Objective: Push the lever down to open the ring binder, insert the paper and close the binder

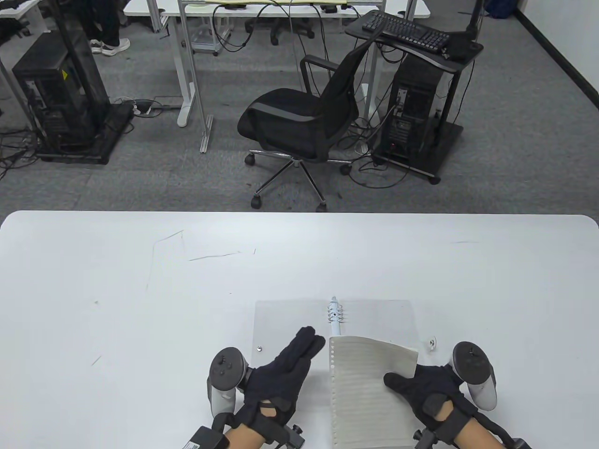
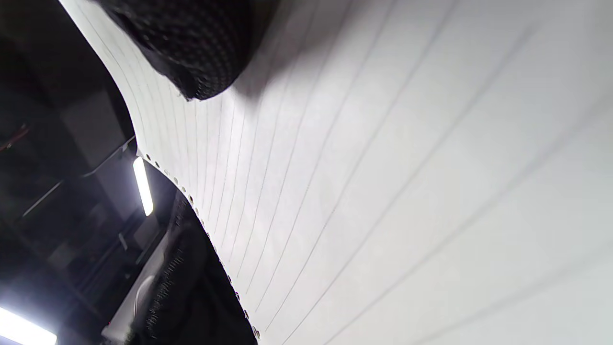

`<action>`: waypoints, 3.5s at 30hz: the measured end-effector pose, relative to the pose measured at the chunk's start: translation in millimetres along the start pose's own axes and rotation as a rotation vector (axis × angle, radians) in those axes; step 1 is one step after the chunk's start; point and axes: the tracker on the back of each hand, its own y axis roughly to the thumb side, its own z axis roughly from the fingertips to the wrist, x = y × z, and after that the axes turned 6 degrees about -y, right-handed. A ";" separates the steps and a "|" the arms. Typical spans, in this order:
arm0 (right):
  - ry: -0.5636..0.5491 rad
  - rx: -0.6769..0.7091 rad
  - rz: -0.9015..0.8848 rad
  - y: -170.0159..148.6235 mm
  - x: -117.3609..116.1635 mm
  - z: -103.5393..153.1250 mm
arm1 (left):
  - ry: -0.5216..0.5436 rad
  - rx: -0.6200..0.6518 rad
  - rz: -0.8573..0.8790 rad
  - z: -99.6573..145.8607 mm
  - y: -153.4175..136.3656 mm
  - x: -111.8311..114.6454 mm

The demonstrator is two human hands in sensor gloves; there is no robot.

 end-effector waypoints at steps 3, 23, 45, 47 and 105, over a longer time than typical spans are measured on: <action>-0.005 -0.061 -0.018 -5.0 7.1 -0.2 | -0.006 -0.162 -0.218 -4.7 -9.1 -4.8; -0.030 -0.393 -0.074 -37.4 30.9 -4.8 | -0.308 -0.723 -0.786 -24.7 -60.3 7.4; 0.013 -0.829 0.259 8.3 26.3 -127.3 | -0.314 -0.733 -0.797 -25.5 -58.8 7.3; 0.000 -0.840 0.275 8.9 28.6 -127.8 | -0.315 -0.733 -0.796 -25.5 -58.7 7.5; 0.052 -0.863 0.401 9.7 32.6 -126.2 | -0.318 -0.738 -0.795 -26.0 -58.2 8.1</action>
